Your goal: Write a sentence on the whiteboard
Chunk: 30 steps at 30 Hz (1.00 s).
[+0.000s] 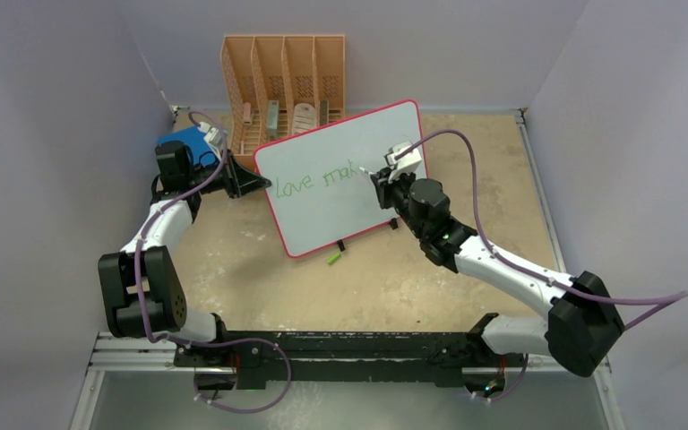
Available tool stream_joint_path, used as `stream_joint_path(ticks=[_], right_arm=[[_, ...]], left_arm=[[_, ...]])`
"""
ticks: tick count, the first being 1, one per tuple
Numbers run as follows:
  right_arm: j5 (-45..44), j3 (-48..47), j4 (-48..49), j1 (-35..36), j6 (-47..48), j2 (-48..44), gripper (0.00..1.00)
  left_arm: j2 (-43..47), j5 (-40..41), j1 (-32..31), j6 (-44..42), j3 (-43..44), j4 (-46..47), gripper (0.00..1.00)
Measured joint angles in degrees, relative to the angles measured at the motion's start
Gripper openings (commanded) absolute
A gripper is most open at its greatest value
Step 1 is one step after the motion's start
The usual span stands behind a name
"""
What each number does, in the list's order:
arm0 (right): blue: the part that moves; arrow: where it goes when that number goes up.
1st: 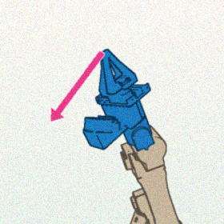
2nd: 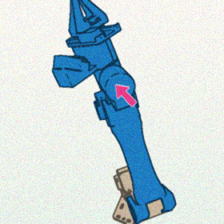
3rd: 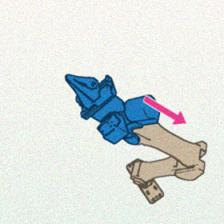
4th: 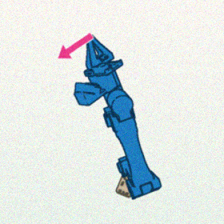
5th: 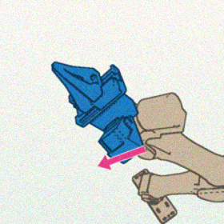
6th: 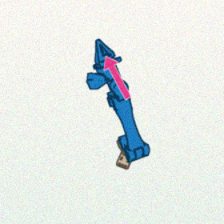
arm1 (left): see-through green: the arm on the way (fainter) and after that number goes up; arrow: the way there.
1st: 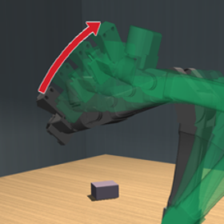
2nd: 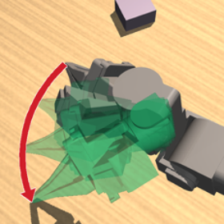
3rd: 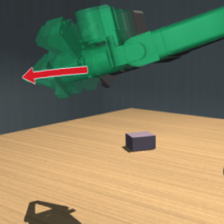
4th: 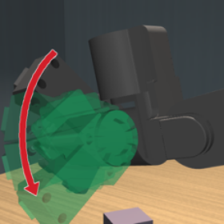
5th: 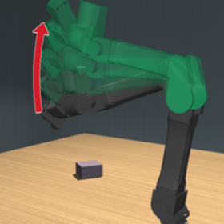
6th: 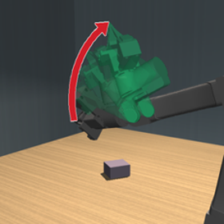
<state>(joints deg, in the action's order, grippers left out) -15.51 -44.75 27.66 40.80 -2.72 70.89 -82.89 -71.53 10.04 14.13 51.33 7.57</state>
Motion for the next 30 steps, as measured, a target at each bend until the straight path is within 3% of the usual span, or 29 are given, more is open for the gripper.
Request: stream_joint_path(ticks=[30], right_arm=[[-0.1, 0.0, 0.5, -1.1, -0.4, 1.9, 0.0]], left_arm=[[0.0, 0.0, 0.0, -0.1, 0.0, 0.0, 0.0]])
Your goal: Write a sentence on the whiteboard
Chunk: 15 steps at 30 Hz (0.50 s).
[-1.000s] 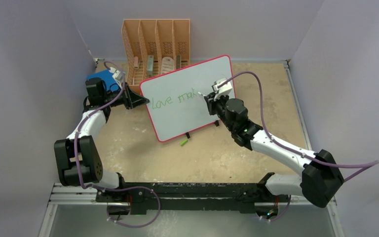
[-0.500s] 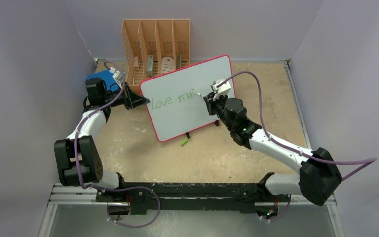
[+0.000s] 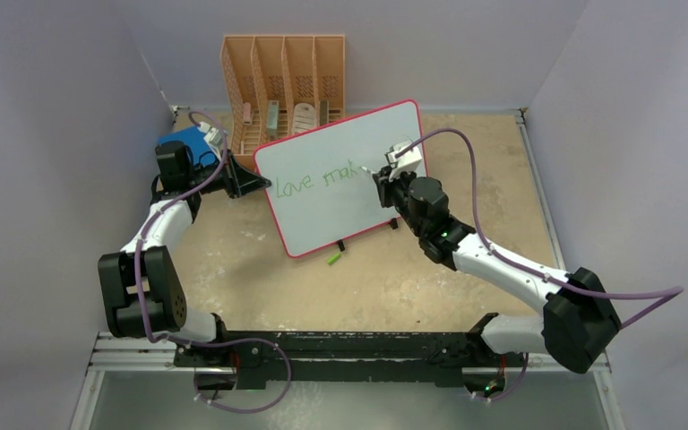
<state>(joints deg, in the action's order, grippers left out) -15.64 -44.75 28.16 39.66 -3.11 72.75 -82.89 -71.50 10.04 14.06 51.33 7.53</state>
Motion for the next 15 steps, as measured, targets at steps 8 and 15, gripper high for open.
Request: stream_joint_path(ticks=[8, 15], right_arm=[[-1.2, 0.0, 0.0, -0.2, -0.1, 0.0, 0.0], [-1.4, 0.0, 0.0, -0.3, -0.3, 0.0, 0.0]], left_arm=[[0.0, 0.0, 0.0, 0.0, 0.0, 0.0, 0.0], [0.0, 0.0, 0.0, 0.0, 0.0, 0.0, 0.0]])
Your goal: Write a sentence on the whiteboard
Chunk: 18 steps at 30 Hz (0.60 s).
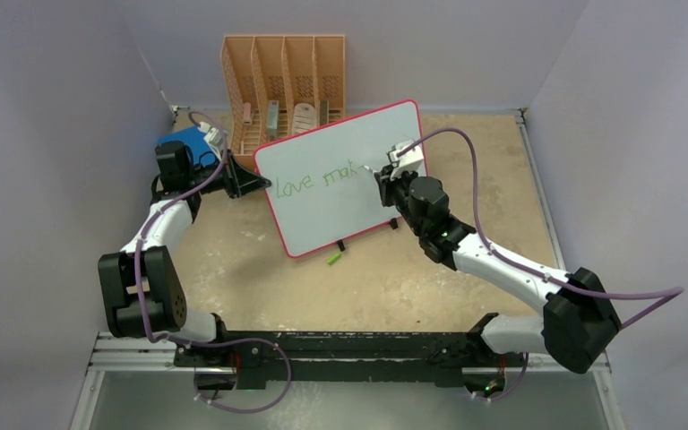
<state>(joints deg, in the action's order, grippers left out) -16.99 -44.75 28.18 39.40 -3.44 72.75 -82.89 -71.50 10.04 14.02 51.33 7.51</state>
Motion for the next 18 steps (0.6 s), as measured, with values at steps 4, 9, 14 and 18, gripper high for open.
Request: stream_joint_path(ticks=[4, 9, 14, 18], right_arm=[[0.0, 0.0, 0.1, 0.0, 0.0, 0.0, 0.0], [0.1, 0.0, 0.6, 0.0, 0.0, 0.2, 0.0], [0.3, -0.1, 1.2, -0.1, 0.2, 0.4, 0.0], [1.2, -0.3, 1.5, -0.1, 0.5, 0.7, 0.0]], left_arm=[[0.0, 0.0, 0.0, 0.0, 0.0, 0.0, 0.0], [0.0, 0.0, 0.0, -0.1, 0.0, -0.1, 0.0], [0.0, 0.1, 0.0, -0.1, 0.0, -0.3, 0.0], [0.1, 0.2, 0.0, -0.1, 0.0, -0.3, 0.0]])
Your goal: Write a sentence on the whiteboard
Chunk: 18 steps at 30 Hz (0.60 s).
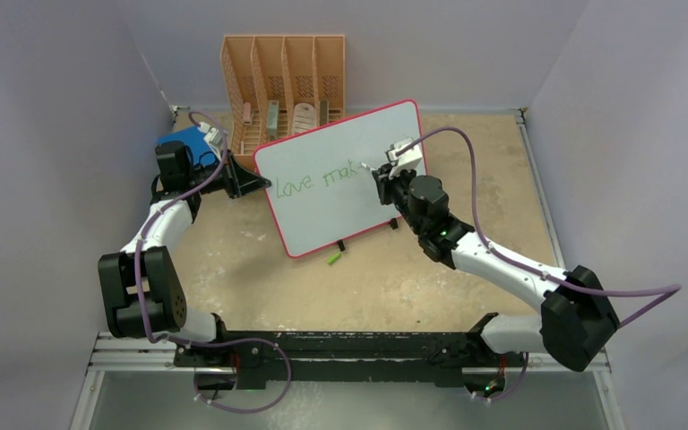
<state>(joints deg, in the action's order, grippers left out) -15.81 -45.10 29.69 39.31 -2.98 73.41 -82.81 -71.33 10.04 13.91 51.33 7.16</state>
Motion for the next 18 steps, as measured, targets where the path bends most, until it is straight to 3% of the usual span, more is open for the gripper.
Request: stream_joint_path(ticks=[18], right_arm=[[2.4, -0.7, 0.6, 0.0, 1.1, 0.8, 0.0]], left_arm=[[0.0, 0.1, 0.0, 0.0, 0.0, -0.2, 0.0]])
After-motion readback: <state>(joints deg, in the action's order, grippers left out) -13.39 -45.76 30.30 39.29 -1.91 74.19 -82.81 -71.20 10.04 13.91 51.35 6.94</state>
